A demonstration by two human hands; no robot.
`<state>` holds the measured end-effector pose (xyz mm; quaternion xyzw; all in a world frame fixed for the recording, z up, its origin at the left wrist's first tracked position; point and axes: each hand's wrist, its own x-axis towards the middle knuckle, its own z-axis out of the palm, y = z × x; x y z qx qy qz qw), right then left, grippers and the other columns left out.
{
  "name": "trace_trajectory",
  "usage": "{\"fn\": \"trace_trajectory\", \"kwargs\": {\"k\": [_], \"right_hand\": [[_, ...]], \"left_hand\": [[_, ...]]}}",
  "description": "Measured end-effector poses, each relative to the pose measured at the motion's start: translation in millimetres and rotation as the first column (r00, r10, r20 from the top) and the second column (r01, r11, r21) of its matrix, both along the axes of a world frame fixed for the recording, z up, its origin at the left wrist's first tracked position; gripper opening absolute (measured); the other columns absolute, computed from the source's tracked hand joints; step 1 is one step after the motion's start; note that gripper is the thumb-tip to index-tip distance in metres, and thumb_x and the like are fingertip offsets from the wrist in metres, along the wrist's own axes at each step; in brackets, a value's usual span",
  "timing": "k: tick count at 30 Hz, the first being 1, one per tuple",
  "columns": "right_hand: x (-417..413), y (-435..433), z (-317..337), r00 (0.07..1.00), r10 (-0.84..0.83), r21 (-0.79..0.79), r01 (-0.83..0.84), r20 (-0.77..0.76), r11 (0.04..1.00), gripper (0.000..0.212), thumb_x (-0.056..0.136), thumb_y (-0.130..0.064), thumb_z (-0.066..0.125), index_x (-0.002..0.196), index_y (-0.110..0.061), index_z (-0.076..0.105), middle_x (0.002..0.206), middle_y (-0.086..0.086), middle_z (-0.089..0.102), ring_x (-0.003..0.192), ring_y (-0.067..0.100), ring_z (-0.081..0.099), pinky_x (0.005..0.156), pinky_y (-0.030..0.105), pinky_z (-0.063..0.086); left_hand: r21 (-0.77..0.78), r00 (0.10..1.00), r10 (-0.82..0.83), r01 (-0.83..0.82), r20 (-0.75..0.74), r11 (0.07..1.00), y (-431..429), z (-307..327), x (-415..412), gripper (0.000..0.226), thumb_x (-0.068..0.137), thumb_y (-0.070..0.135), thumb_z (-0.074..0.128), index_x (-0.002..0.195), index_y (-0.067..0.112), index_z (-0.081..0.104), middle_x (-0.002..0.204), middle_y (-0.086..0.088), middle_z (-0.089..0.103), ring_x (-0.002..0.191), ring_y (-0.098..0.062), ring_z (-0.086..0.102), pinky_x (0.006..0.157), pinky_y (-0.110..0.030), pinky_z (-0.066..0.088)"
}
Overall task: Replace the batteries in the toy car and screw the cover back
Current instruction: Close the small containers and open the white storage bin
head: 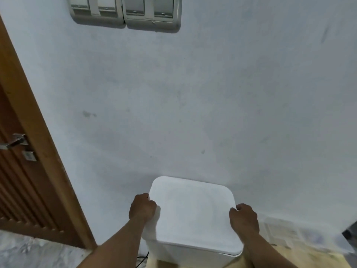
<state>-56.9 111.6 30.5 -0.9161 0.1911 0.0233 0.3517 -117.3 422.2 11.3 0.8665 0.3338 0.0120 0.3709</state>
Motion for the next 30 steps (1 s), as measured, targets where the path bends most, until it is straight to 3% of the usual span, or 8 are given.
{"fn": "trace_trajectory", "kwargs": {"k": [3, 5, 10, 16, 19, 22, 25, 30], "right_hand": [[2.4, 0.5, -2.6, 0.999, -0.027, 0.002, 0.027, -0.027, 1.0, 0.021, 0.08, -0.019, 0.055, 0.096, -0.017, 0.069, 0.098, 0.005, 0.068, 0.086, 0.031, 0.063, 0.08, 0.035, 0.053], [2.7, 1.9, -3.5, 0.999, -0.027, 0.007, 0.027, -0.038, 1.0, 0.024, 0.08, -0.019, 0.055, 0.101, -0.017, 0.066, 0.102, 0.005, 0.067, 0.09, 0.031, 0.063, 0.081, 0.035, 0.052], [8.3, 1.6, -5.7, 0.996, -0.008, 0.014, 0.009, -0.084, 1.0, 0.029, 0.081, -0.02, 0.056, 0.109, -0.01, 0.061, 0.104, 0.008, 0.063, 0.094, 0.033, 0.063, 0.081, 0.035, 0.052], [10.6, 1.1, -3.3, 0.992, -0.003, 0.007, 0.004, -0.126, 1.0, 0.036, 0.081, -0.024, 0.057, 0.116, -0.013, 0.058, 0.108, 0.007, 0.062, 0.097, 0.032, 0.061, 0.085, 0.035, 0.05], [7.5, 2.5, -3.3, 0.996, 0.053, -0.042, -0.057, -0.077, 0.997, 0.045, 0.083, -0.023, 0.055, 0.129, -0.02, 0.054, 0.126, 0.007, 0.057, 0.109, 0.032, 0.059, 0.091, 0.033, 0.045], [7.3, 3.3, 2.9, 0.971, 0.229, -0.18, -0.238, -0.074, 0.954, 0.066, 0.091, -0.024, 0.048, 0.153, -0.033, 0.029, 0.134, 0.003, 0.047, 0.122, 0.025, 0.054, 0.095, 0.033, 0.043], [14.5, 1.8, 5.9, 0.943, 0.313, -0.244, -0.331, -0.113, 0.912, 0.063, 0.096, -0.02, 0.04, 0.155, -0.034, 0.021, 0.134, 0.002, 0.046, 0.124, 0.023, 0.051, 0.098, 0.033, 0.041], [20.0, 1.7, 1.1, 0.93, 0.343, -0.293, -0.368, -0.133, 0.883, 0.062, 0.096, -0.021, 0.039, 0.154, -0.036, 0.023, 0.133, 0.003, 0.046, 0.123, 0.024, 0.052, 0.098, 0.033, 0.042]], "left_hand": [[-0.027, 1.0, 0.016, -0.015, 0.026, 1.0, 0.4, -2.3, -0.8, 0.012, 0.084, 0.011, 0.049, 0.073, 0.012, 0.051, 0.089, -0.012, 0.06, 0.071, -0.027, 0.051, 0.06, -0.029, 0.034], [-0.019, 0.999, 0.013, -0.012, 0.04, 1.0, -0.4, -5.9, -2.3, 0.014, 0.089, 0.015, 0.046, 0.086, 0.009, 0.058, 0.093, -0.012, 0.057, 0.083, -0.033, 0.058, 0.065, -0.029, 0.036], [-0.004, 0.999, -0.024, 0.025, 0.029, 1.0, -8.1, -19.2, -5.2, 0.028, 0.098, 0.025, 0.032, 0.118, 0.022, 0.052, 0.105, -0.01, 0.058, 0.091, -0.029, 0.058, 0.074, -0.033, 0.044], [-0.076, 0.997, -0.045, 0.039, -0.069, 0.996, -4.8, -1.8, 6.8, 0.038, 0.095, 0.015, 0.037, 0.129, 0.018, 0.055, 0.132, -0.009, 0.057, 0.116, -0.03, 0.054, 0.098, -0.035, 0.045], [-0.061, 0.991, -0.077, 0.07, -0.111, 0.996, -3.9, 3.4, 7.1, 0.055, 0.097, 0.018, 0.036, 0.151, 0.024, 0.034, 0.151, -0.007, 0.042, 0.133, -0.029, 0.044, 0.108, -0.035, 0.039], [0.059, 0.968, -0.21, 0.22, -0.138, 0.974, -8.5, 9.7, 8.4, 0.067, 0.095, 0.023, 0.04, 0.156, 0.037, 0.014, 0.159, -0.003, 0.024, 0.139, -0.026, 0.038, 0.11, -0.036, 0.037], [0.166, 0.904, -0.357, 0.399, -0.235, 0.902, -9.5, 16.2, 19.0, 0.065, 0.097, 0.022, 0.034, 0.157, 0.029, 0.009, 0.165, 0.0, 0.003, 0.145, -0.025, 0.03, 0.114, -0.038, 0.032], [0.177, 0.862, -0.409, 0.472, -0.3, 0.864, -5.3, 8.0, 24.9, 0.067, 0.098, 0.023, 0.03, 0.157, 0.027, 0.001, 0.165, -0.003, -0.003, 0.14, -0.027, 0.038, 0.108, -0.039, 0.038]]}}
